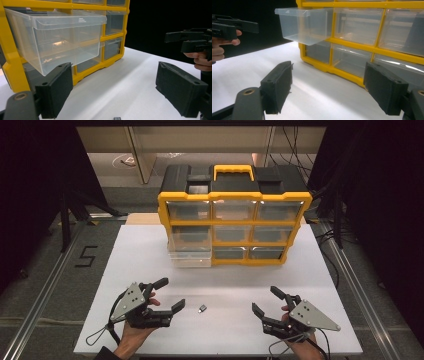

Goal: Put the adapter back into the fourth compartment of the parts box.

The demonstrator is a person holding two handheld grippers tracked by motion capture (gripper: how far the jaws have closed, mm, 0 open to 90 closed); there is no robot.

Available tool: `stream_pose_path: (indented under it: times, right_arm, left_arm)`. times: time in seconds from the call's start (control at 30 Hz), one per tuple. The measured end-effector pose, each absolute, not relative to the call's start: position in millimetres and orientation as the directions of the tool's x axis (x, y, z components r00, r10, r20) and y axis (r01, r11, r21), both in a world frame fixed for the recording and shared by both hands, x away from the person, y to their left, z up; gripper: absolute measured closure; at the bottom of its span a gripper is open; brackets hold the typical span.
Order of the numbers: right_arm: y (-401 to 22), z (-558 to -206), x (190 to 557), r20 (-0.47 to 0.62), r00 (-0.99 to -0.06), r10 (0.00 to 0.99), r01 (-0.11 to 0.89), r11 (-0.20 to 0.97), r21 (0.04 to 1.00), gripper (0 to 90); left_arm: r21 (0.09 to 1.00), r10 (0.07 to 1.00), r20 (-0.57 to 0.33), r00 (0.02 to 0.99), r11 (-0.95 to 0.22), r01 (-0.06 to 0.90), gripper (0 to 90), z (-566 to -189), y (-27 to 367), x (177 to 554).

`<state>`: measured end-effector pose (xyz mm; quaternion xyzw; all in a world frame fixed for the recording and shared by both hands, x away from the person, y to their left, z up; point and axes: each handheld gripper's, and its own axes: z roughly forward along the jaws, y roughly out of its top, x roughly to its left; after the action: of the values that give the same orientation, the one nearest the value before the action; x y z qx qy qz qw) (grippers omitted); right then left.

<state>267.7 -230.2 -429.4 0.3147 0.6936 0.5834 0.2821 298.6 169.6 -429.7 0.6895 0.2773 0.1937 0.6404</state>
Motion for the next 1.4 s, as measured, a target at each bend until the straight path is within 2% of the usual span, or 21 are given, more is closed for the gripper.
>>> stream_pose_path:
  times: [0.87, 1.4]
  right_arm:
    - [-230.2, -429.4, 267.8, -0.024, -0.643, 0.766, 0.107, 0.122, 0.987, 24.1]
    - [-230.0, -430.1, 268.2, -0.027, -0.643, 0.765, 0.111, 0.128, 0.986, 24.1]
  left_arm:
    - [0.986, 0.634, -0.094, 0.767, -0.046, 0.159, 13.7, -431.6, 167.5, 301.2]
    - [0.972, 0.629, -0.079, 0.774, -0.125, 0.201, 11.2, -433.0, 160.8, 305.7]
